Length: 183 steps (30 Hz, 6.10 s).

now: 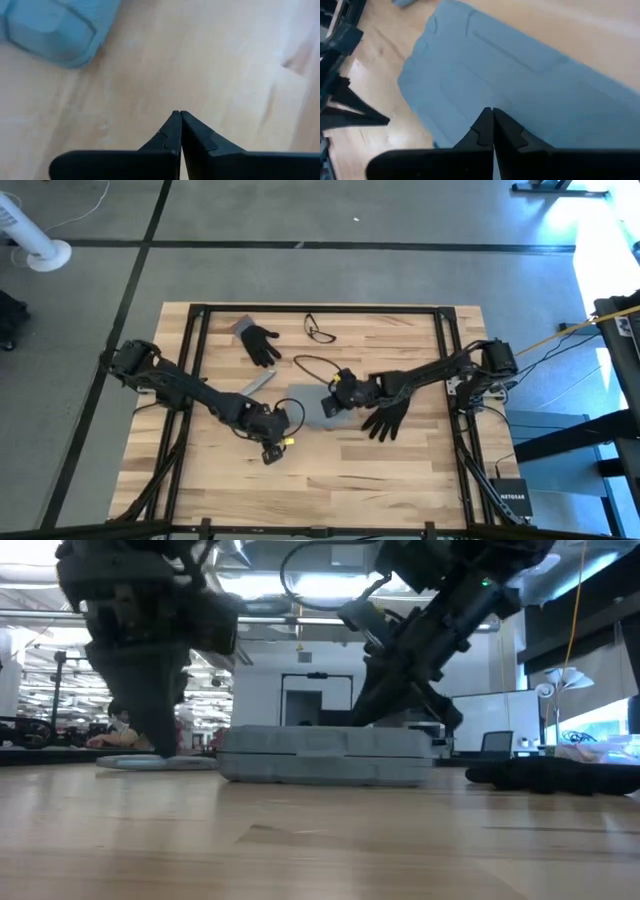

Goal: Prefit tool cases

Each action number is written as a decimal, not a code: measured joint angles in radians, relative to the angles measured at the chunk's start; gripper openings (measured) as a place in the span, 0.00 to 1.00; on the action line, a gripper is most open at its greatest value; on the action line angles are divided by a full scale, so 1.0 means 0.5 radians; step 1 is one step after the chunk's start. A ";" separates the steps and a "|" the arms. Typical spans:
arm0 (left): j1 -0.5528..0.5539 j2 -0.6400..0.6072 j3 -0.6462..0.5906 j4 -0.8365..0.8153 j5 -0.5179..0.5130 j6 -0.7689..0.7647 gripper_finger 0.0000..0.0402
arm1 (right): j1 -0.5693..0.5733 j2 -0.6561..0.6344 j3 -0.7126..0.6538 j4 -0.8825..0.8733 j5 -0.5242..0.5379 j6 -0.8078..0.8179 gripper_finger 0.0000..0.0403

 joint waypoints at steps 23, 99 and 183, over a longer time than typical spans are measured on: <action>1.039 -0.300 0.067 0.007 -0.171 0.987 0.00 | 0.362 0.048 0.017 -0.171 0.140 0.419 0.00; 0.056 -0.206 -0.411 0.418 -0.447 -0.650 0.00 | 0.132 0.126 -0.029 -0.034 -0.053 0.034 0.00; -0.068 -0.902 -0.313 -0.346 -1.058 -0.421 0.00 | 0.161 0.282 0.356 0.404 -0.064 0.176 0.00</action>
